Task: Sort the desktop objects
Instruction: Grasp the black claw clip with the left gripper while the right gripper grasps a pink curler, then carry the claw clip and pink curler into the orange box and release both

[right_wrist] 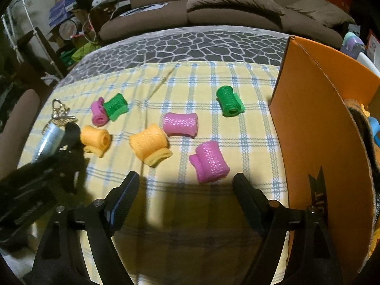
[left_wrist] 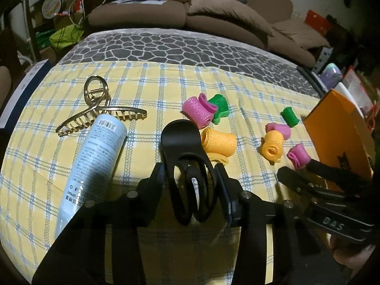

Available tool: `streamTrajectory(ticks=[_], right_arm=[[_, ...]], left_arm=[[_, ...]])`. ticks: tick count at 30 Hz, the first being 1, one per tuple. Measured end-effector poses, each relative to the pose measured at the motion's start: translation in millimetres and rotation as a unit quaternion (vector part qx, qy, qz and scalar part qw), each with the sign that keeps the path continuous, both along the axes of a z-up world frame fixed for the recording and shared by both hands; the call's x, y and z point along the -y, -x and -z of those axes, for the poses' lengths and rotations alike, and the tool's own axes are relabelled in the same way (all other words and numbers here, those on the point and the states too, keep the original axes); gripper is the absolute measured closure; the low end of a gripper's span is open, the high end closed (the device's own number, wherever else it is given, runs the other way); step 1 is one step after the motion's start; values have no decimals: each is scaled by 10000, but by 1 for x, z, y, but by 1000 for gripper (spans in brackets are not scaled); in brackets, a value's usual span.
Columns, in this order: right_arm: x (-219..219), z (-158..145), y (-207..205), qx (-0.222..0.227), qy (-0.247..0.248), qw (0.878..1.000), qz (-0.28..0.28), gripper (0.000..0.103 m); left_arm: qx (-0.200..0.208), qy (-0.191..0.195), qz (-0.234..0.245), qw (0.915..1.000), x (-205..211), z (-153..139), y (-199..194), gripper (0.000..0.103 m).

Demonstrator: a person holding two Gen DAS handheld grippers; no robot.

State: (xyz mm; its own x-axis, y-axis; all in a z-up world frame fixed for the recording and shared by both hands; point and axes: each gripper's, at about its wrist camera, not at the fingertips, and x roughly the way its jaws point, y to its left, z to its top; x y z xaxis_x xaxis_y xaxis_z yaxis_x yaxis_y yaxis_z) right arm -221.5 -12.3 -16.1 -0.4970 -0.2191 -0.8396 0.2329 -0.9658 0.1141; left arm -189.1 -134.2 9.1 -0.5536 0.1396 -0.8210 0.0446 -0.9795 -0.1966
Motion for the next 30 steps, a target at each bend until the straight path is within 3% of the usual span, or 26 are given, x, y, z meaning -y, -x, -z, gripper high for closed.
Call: streamTrajectory(ticks=[2, 3, 4, 6, 14, 30], right_arm=[[0, 1, 0, -91, -77, 9999, 5, 26], [1, 1, -1, -139, -142, 9998, 4, 36], [1, 2, -1, -184, -238, 9995, -13, 59], [3, 1, -2, -280, -417, 9987, -118, 77], [1, -9, -4, -241, -22, 9995, -210, 77], [-4, -77, -23, -668, 770, 9943, -322, 77]], left_arm=[[5, -120, -27, 9999, 4, 0, 0, 63], [8, -166, -38, 9999, 5, 0, 0, 64], [6, -194, -56, 9998, 6, -1, -1, 65], [-10, -208, -69, 9998, 8, -3, -1, 65], [-223, -456, -135, 9986, 18, -25, -6, 67], [-680, -1311, -158, 9889, 27, -76, -23, 67]])
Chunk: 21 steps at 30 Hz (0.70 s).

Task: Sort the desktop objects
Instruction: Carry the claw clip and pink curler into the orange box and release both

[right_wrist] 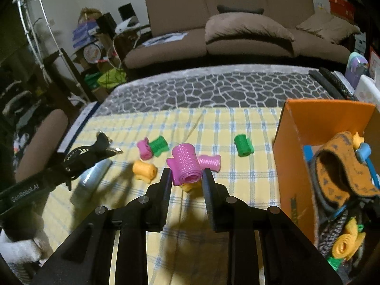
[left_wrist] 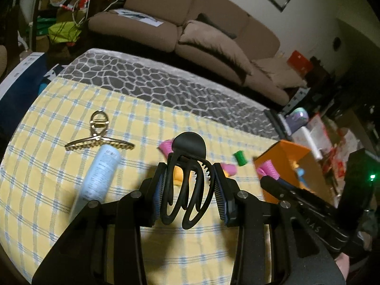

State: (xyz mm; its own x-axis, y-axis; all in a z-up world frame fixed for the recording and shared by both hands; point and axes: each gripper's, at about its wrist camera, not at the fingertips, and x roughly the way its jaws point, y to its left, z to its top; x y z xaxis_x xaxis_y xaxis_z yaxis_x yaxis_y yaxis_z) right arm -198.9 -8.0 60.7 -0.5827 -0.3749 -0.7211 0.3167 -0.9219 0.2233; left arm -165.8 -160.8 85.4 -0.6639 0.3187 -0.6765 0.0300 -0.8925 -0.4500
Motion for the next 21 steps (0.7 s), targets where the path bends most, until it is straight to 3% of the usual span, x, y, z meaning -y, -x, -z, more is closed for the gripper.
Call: streamTrajectory(ticks=[8, 21], right_arm=[[-27, -20, -9, -159, -18, 9998, 121, 77], [-132, -31, -10, -85, 81, 9966, 812, 77]], left_arm=[[-220, -218, 341, 9989, -44, -21, -6, 67], [-305, -367, 1119, 9926, -153, -34, 14, 67]])
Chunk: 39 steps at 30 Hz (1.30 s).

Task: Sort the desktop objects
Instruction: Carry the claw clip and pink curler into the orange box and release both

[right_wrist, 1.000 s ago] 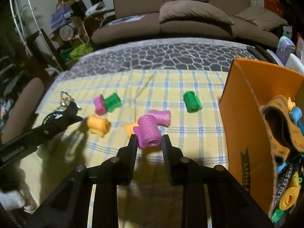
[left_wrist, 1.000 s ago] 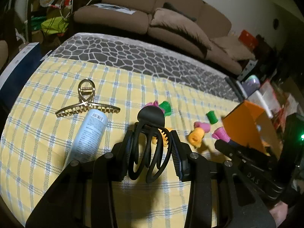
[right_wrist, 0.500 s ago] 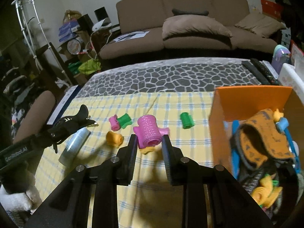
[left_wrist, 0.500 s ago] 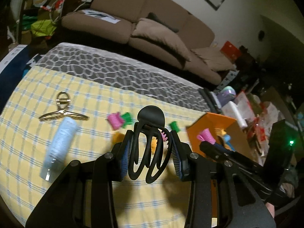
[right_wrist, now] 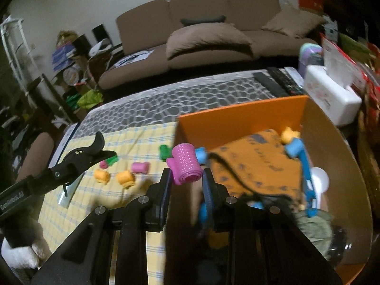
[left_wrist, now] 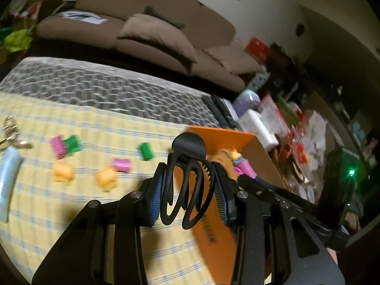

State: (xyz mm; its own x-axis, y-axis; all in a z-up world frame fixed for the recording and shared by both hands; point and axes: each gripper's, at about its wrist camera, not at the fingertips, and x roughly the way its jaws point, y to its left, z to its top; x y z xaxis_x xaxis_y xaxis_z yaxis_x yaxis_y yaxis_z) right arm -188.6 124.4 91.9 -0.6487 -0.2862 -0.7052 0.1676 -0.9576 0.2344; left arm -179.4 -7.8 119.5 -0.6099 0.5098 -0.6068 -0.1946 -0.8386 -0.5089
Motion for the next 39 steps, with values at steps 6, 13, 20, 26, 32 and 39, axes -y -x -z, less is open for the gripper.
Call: streamTrajectory(ticks=[6, 13, 20, 26, 32, 39], right_arm=[[-37, 5, 1, 177, 155, 9994, 242, 77], [-55, 17, 3, 270, 118, 9989, 351, 77], [-80, 23, 9, 374, 272, 9956, 818, 68], [-94, 10, 3, 100, 326, 9929, 1135, 40], [-86, 0, 1, -2, 301, 9939, 1062, 40], [-58, -8, 1, -98, 244, 9967, 768, 37]], left_arm=[[-250, 665, 423, 9966, -72, -19, 21, 67], [-1, 1091, 571, 9924, -123, 3, 47, 67], [249, 1105, 456, 9925, -126, 26, 50, 66], [185, 940, 350, 9948, -111, 18, 45, 41], [32, 866, 286, 9958, -93, -3, 40, 34], [-94, 979, -13, 9952, -46, -16, 19, 19]])
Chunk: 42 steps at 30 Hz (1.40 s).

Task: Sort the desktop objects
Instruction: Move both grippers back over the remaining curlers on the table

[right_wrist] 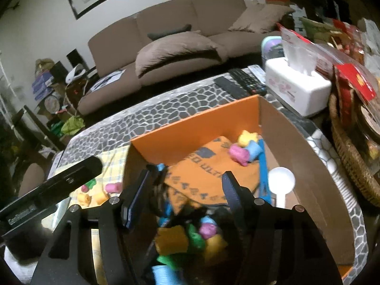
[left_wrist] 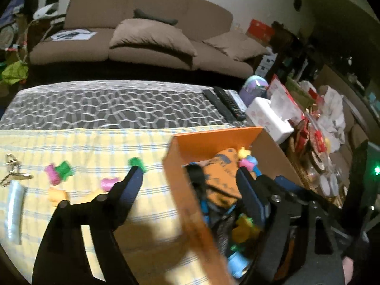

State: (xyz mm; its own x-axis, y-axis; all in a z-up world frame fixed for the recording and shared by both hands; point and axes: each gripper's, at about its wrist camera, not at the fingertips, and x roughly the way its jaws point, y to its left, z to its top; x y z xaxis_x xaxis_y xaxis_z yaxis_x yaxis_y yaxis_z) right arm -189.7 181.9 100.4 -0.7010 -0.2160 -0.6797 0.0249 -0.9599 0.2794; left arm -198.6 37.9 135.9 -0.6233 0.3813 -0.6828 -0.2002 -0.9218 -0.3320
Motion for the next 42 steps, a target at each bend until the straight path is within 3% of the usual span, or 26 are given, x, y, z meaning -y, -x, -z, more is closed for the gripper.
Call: streamTrajectory(ticks=[4, 12, 24, 27, 29, 42], right_arm=[[18, 1, 1, 7, -44, 9998, -189, 31], [64, 0, 0, -25, -152, 9977, -666, 10], [129, 10, 2, 71, -350, 9927, -1155, 9], [143, 14, 4, 89, -398, 9916, -1231, 8], [150, 17, 5, 102, -410, 9912, -1253, 1], [194, 44, 14, 210, -774, 9869, -1401, 1]], left_arm=[[61, 97, -268, 9996, 40, 2, -13, 0], [157, 180, -735, 9970, 108, 13, -35, 0], [375, 130, -1301, 9907, 166, 42, -46, 0], [445, 175, -1321, 9901, 176, 53, -44, 0], [528, 208, -1352, 9892, 182, 59, -42, 0], [750, 473, -1447, 9855, 206, 91, -20, 0]])
